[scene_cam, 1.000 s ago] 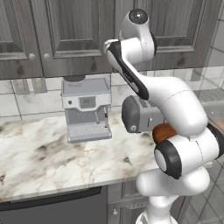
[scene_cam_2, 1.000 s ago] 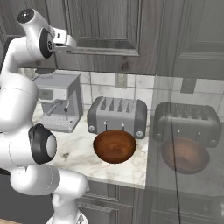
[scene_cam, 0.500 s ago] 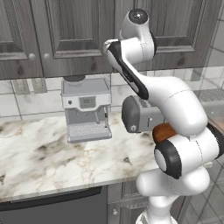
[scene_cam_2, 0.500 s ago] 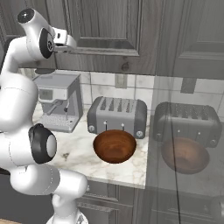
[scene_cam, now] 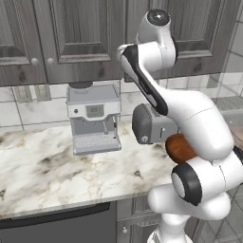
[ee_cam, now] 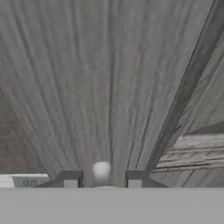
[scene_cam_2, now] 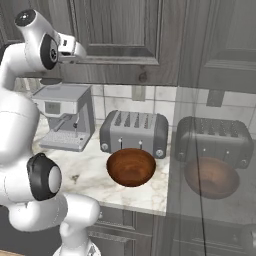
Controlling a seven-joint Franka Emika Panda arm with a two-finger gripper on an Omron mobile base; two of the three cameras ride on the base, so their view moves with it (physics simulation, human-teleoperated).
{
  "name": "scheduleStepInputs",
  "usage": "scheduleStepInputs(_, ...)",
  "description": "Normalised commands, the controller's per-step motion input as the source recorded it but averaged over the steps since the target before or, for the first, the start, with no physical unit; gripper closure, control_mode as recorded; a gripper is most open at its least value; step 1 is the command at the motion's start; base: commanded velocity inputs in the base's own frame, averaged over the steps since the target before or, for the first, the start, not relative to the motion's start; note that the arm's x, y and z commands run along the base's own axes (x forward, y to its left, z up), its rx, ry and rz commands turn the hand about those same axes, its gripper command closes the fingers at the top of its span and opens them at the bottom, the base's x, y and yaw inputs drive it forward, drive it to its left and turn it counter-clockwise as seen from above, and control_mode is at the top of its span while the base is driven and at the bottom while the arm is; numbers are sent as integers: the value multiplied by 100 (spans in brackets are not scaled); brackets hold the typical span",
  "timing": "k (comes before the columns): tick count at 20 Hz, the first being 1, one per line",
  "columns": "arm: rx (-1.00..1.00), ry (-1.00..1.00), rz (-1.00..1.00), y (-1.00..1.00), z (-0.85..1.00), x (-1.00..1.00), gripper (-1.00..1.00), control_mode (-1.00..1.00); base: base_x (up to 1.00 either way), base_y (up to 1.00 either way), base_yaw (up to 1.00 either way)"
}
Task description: Open the cabinet and setup a tea strainer by placing it in the bowl upright.
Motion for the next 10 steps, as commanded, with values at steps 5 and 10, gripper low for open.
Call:
scheduleStepInputs(5, 9, -1, 0, -56, 2, -86, 100, -100, 0, 0, 0)
scheduleStepInputs(10, 3, 0, 0, -55, 20, -88, 100, -100, 0, 0, 0)
